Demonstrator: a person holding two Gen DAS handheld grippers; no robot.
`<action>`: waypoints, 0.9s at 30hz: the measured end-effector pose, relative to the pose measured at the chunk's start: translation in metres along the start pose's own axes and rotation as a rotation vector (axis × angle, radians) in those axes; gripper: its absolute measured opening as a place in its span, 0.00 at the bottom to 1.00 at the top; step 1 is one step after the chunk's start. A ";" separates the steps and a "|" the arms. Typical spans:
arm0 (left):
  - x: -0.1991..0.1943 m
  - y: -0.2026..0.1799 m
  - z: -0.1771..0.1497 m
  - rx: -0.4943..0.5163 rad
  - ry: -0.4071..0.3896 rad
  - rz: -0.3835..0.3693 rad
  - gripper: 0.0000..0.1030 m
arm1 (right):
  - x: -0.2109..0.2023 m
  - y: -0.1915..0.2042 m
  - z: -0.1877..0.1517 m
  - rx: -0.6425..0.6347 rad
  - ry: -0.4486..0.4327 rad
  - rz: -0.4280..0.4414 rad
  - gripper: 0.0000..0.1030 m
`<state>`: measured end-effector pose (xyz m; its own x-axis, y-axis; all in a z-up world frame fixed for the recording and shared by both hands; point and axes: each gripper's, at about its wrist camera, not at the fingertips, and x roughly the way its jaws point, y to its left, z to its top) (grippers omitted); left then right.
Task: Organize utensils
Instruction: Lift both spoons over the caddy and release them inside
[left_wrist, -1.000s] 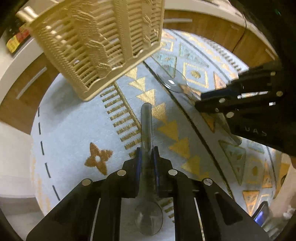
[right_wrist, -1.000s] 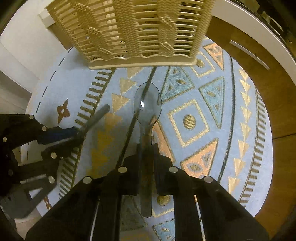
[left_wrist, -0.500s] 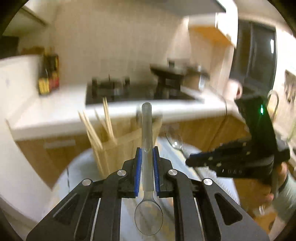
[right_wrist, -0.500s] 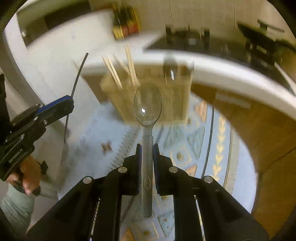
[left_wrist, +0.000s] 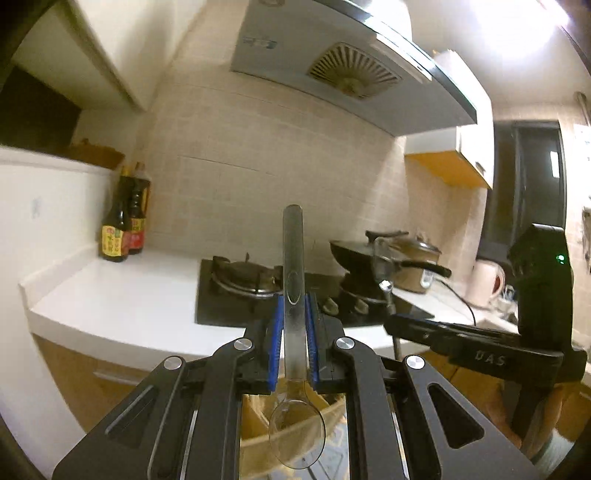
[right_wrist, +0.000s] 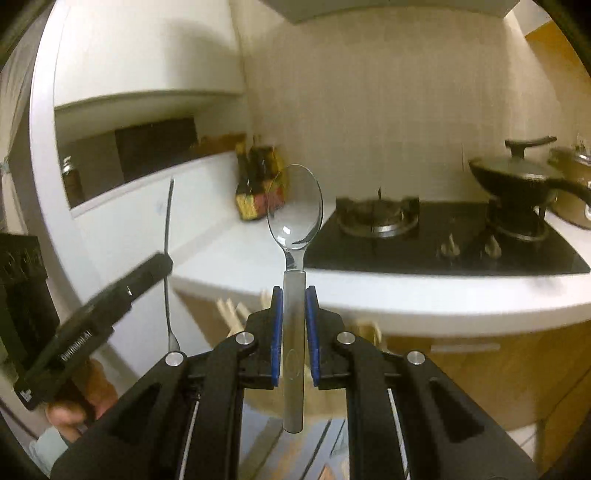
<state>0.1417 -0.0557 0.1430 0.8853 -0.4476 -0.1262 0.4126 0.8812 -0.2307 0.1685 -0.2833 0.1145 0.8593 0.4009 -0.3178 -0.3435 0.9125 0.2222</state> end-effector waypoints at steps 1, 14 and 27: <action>0.007 0.006 -0.002 -0.013 -0.011 0.003 0.10 | 0.006 -0.002 0.002 -0.002 -0.021 -0.009 0.10; 0.064 0.034 -0.043 0.017 -0.090 0.124 0.10 | 0.077 -0.033 -0.014 -0.035 -0.098 -0.091 0.10; 0.062 0.035 -0.062 0.069 -0.077 0.154 0.11 | 0.092 -0.051 -0.045 -0.019 -0.052 -0.095 0.10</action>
<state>0.1978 -0.0625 0.0676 0.9520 -0.2956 -0.0801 0.2820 0.9480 -0.1476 0.2478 -0.2889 0.0327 0.9066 0.3083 -0.2881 -0.2665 0.9477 0.1754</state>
